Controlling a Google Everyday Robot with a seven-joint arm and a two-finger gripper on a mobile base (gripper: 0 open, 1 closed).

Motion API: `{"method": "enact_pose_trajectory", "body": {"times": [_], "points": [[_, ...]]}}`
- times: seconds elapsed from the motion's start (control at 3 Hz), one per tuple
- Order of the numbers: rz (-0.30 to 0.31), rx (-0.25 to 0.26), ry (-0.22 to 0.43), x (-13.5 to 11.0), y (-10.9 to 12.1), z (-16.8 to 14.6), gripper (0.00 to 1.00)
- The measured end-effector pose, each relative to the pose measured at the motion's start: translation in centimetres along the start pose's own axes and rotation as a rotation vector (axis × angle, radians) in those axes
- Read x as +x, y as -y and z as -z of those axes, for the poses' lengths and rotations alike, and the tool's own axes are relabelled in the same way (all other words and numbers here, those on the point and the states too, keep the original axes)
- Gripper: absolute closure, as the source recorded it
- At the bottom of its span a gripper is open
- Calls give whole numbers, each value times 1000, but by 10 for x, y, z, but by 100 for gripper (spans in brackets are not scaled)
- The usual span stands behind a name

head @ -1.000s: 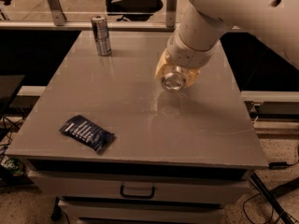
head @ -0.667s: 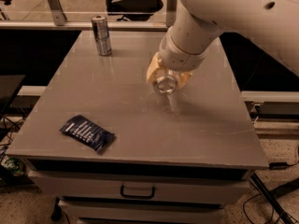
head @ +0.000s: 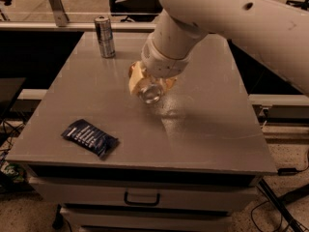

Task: Move orange can near rxbar blueberry

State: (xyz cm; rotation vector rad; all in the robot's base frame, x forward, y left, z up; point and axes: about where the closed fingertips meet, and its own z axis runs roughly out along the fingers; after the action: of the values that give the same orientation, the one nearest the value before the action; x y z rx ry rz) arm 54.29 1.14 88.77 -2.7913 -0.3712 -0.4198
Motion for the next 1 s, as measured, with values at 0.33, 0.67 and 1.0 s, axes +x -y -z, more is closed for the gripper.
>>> {"method": "enact_pose_trajectory", "body": {"times": [0.33, 0.67, 1.0], "points": [[68, 21, 36, -13, 19, -12, 100], [97, 41, 81, -28, 30, -30, 97], [101, 63, 108, -32, 36, -38, 74]]}}
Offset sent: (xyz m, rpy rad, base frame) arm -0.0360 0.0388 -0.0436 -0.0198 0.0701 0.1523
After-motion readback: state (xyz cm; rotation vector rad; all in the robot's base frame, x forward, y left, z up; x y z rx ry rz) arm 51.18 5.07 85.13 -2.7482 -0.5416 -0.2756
